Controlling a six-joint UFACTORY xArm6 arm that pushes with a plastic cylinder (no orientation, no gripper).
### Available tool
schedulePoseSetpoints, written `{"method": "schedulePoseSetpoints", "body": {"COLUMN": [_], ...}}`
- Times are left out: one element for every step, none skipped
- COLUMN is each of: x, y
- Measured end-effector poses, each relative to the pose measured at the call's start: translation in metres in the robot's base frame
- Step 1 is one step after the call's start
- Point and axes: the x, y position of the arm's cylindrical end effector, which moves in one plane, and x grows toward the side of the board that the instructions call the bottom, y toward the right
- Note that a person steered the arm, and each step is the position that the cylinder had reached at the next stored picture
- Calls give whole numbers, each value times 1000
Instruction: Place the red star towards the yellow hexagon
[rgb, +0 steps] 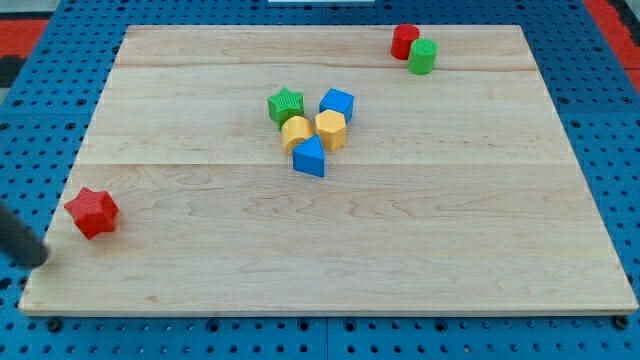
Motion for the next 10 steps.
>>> {"method": "schedulePoseSetpoints", "body": {"x": [-43,-49,-65,-62,-28,-26,-58,-106,-107,-121], "y": [25,135,228,288,310,370,381,375,381,406]}}
